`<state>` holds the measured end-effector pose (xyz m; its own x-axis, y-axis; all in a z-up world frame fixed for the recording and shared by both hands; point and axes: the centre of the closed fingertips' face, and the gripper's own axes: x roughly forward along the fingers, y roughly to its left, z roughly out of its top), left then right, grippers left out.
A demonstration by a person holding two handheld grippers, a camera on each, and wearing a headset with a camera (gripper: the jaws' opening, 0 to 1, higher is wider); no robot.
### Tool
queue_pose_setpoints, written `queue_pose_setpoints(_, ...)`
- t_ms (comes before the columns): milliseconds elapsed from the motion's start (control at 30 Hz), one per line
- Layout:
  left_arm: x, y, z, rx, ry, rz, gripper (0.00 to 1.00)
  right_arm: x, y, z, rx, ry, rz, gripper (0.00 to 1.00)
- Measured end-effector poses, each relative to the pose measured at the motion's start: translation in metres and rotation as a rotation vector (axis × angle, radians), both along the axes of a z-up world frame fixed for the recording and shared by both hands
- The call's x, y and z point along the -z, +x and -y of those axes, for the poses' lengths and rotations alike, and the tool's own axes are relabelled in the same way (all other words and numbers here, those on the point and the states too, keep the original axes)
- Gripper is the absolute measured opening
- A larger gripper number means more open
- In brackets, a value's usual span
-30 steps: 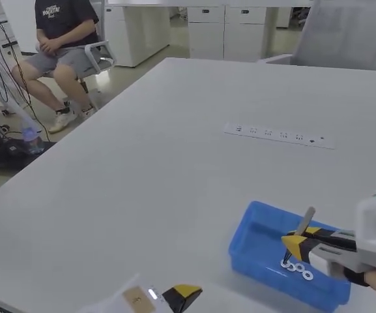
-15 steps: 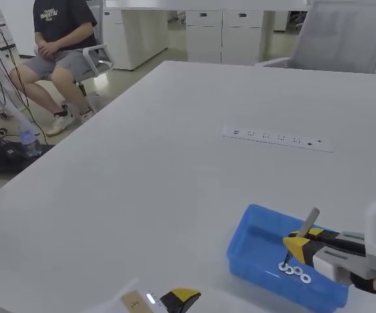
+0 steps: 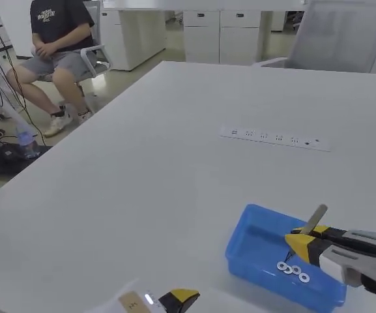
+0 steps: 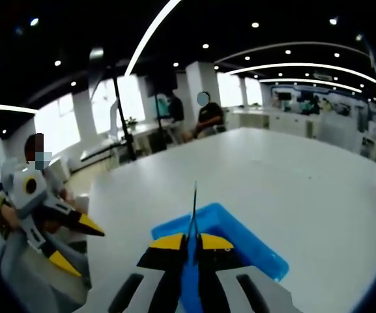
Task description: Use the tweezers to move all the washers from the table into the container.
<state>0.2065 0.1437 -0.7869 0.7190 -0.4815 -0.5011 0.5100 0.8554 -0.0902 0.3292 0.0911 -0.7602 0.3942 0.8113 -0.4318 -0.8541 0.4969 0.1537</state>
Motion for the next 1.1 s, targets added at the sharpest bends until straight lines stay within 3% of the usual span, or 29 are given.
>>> queue_pose_setpoints(433, 0.001, 0.0, -0.001, 0.0, 0.0, 0.0, 0.49, -0.003, -0.013, 0.005, 0.002, 0.037, -0.028, 0.04)
queue_pose_setpoints(1100, 0.002, 0.0, -0.001, 0.003, 0.001, 0.0, 0.49, 0.001, -0.036, 0.011, -0.002, 0.052, -0.061, 0.04)
